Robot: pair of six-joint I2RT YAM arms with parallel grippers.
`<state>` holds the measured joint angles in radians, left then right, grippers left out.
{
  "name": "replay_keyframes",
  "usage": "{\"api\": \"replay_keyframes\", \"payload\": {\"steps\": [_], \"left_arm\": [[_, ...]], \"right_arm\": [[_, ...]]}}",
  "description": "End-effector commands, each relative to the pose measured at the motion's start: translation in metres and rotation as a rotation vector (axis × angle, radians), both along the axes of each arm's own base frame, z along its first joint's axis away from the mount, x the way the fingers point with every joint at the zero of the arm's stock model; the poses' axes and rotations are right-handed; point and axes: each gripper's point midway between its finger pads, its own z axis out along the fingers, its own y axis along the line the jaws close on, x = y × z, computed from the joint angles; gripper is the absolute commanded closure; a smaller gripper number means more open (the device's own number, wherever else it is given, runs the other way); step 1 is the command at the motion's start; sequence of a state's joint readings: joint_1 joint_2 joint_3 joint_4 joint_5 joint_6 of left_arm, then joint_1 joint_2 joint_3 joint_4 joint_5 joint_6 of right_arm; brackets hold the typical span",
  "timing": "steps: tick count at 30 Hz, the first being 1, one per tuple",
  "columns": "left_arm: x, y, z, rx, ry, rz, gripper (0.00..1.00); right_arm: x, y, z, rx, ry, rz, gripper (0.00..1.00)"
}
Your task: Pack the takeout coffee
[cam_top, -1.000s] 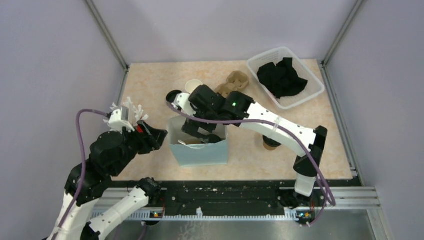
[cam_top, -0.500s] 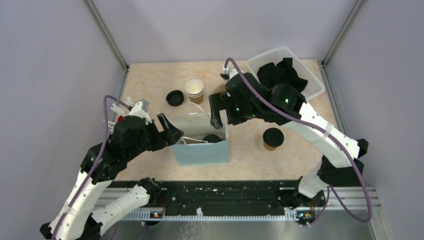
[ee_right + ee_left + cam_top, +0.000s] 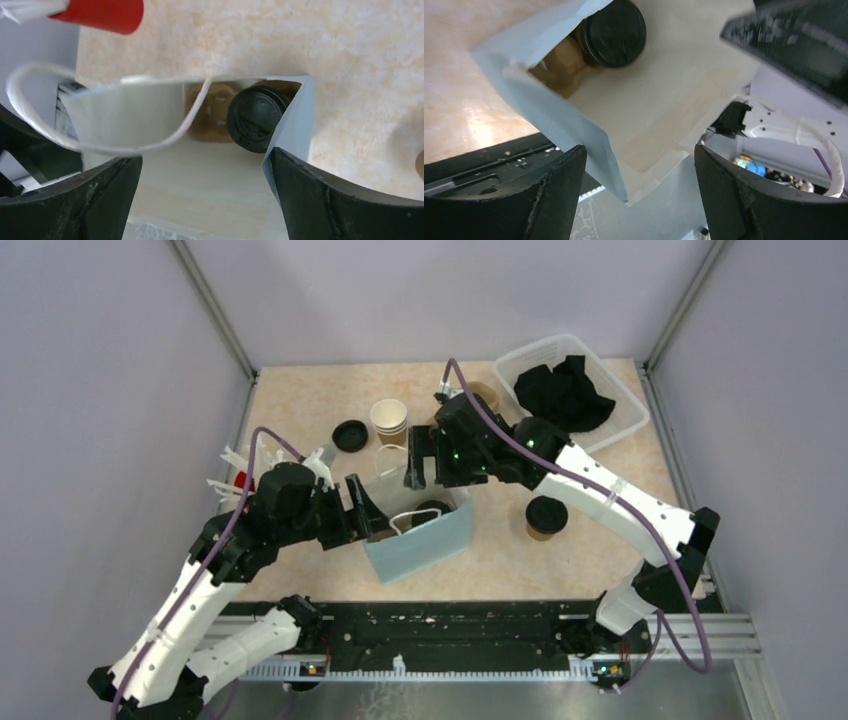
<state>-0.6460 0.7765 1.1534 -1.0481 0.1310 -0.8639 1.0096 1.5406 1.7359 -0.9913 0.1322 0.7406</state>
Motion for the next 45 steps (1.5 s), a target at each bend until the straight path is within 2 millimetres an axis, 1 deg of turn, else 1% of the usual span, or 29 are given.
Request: {"api": "replay_keyframes", "payload": {"steps": [1, 4, 7, 10, 13, 15, 16, 17, 18, 20, 22, 24, 26, 27, 29, 30, 31, 32, 34, 35, 36, 38, 40, 42, 43, 44, 45], "left_arm": [[-0.011, -0.038, 0.008, -0.166, 0.071, -0.138, 0.16], [-0.015, -0.052, 0.011, -0.238, 0.103, -0.191, 0.15], [-0.014, -0.063, 0.022, -0.290, 0.095, -0.236, 0.14], [-0.014, -0.072, 0.030, -0.328, 0.070, -0.289, 0.13], [-0.018, -0.082, 0.039, -0.353, 0.047, -0.380, 0.12], [-0.019, -0.079, 0.049, -0.329, -0.003, -0.409, 0.09], [-0.021, -0.076, 0.056, -0.312, -0.038, -0.420, 0.08], [-0.022, -0.071, 0.061, -0.288, -0.073, -0.424, 0.08], [-0.024, -0.064, 0.066, -0.257, -0.105, -0.421, 0.07], [-0.028, -0.053, 0.073, -0.218, -0.161, -0.425, 0.06], [-0.030, -0.044, 0.080, -0.189, -0.207, -0.417, 0.04], [-0.025, -0.034, 0.081, -0.134, -0.219, -0.366, 0.04], [-0.013, -0.022, 0.084, -0.062, -0.226, -0.285, 0.05], [-0.003, -0.014, 0.085, -0.014, -0.227, -0.213, 0.05], [0.018, 0.007, 0.091, 0.087, -0.250, -0.074, 0.03], [0.032, 0.019, 0.100, 0.139, -0.295, 0.001, 0.02], [0.043, 0.020, 0.104, 0.176, -0.318, 0.020, 0.01], [0.053, 0.018, 0.108, 0.196, -0.338, 0.024, 0.01], [0.072, 0.003, 0.113, 0.213, -0.355, -0.004, 0.01], [0.080, -0.004, 0.114, 0.217, -0.357, -0.017, 0.01], [0.088, -0.009, 0.113, 0.232, -0.357, -0.026, 0.01], [0.103, -0.011, 0.104, 0.282, -0.335, -0.023, 0.01], [0.117, -0.007, 0.091, 0.336, -0.297, -0.007, 0.04], [0.127, -0.003, 0.076, 0.368, -0.268, 0.007, 0.08], [0.130, -0.004, 0.072, 0.353, -0.261, -0.003, 0.12], [0.133, -0.005, 0.069, 0.330, -0.255, -0.012, 0.17], [0.135, -0.010, 0.069, 0.286, -0.256, -0.032, 0.27]], "right_arm": [[0.044, 0.026, 0.037, 0.124, -0.127, 0.034, 0.01], [0.066, 0.039, 0.037, 0.163, -0.159, 0.091, 0.01], [0.081, 0.062, 0.044, 0.191, -0.222, 0.169, 0.01], [0.092, 0.082, 0.051, 0.223, -0.236, 0.224, 0.01], [0.103, 0.089, 0.054, 0.214, -0.229, 0.224, 0.01], [0.111, 0.077, 0.064, 0.191, -0.232, 0.192, 0.01], [0.114, 0.067, 0.069, 0.169, -0.235, 0.171, 0.01], [0.117, 0.054, 0.081, 0.155, -0.256, 0.141, 0.01], [0.117, 0.042, 0.086, 0.133, -0.260, 0.119, 0.01], [0.113, 0.019, 0.096, 0.102, -0.269, 0.097, 0.01], [0.106, 0.001, 0.104, 0.093, -0.272, 0.086, 0.01], [0.098, -0.014, 0.108, 0.086, -0.268, 0.070, 0.01], [0.087, -0.028, 0.111, 0.078, -0.257, 0.054, 0.01], [0.082, -0.041, 0.116, 0.069, -0.259, 0.019, 0.01], [0.072, -0.064, 0.116, 0.049, -0.240, -0.048, 0.01], [0.067, -0.074, 0.107, 0.036, -0.213, -0.079, 0.01], [0.060, -0.080, 0.101, 0.037, -0.189, -0.098, 0.01], [0.051, -0.082, 0.097, 0.063, -0.164, -0.102, 0.01], [0.037, -0.074, 0.082, 0.145, -0.101, -0.087, 0.01], [0.032, -0.064, 0.084, 0.232, -0.087, -0.076, 0.01], [0.027, -0.056, 0.080, 0.298, -0.059, -0.071, 0.01], [0.021, -0.044, 0.081, 0.436, -0.023, -0.081, 0.01], [0.020, -0.036, 0.084, 0.547, 0.008, -0.109, 0.02], [0.022, -0.027, 0.083, 0.620, 0.019, -0.105, 0.04], [0.023, -0.024, 0.080, 0.635, 0.028, -0.101, 0.05], [0.024, -0.022, 0.076, 0.636, 0.032, -0.104, 0.05], [0.028, -0.021, 0.072, 0.627, 0.036, -0.111, 0.07]]}}
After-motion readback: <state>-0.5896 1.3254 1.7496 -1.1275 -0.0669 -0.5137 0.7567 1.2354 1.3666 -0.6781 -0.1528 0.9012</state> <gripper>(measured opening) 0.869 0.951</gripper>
